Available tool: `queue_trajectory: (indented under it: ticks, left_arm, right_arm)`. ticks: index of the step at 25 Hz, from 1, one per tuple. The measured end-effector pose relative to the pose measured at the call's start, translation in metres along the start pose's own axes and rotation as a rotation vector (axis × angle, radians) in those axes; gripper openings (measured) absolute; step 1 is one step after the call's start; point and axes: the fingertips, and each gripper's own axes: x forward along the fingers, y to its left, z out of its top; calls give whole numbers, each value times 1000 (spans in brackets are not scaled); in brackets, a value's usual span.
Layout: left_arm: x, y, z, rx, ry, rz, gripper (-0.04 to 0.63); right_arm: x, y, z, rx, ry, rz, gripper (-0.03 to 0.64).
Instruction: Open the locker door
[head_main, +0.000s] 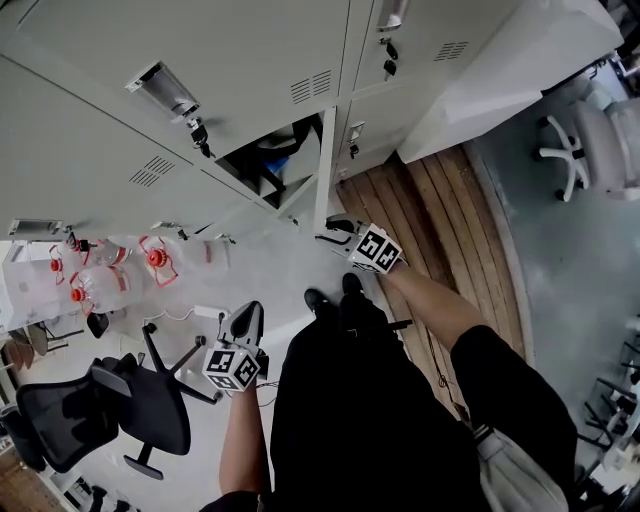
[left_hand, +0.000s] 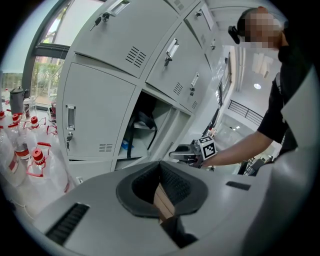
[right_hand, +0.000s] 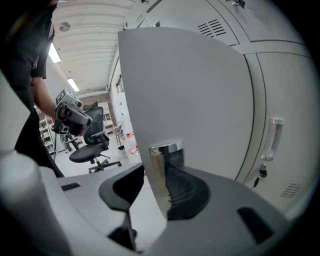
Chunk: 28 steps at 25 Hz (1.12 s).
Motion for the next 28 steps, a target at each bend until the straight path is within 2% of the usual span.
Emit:
queue_trajectory:
  ticks: [5, 14, 28]
  left_arm:
    - [8, -5, 3, 4, -9, -18, 15]
    - [30, -49, 2, -36, -30, 17, 15]
    - [84, -114, 8, -44, -50, 31, 15]
  right_arm:
    - [-9, 0, -4, -17, 19, 27, 140]
    - [-39, -9, -19, -45, 27, 120, 143]
    - [-93, -33, -40, -70, 56, 234, 147]
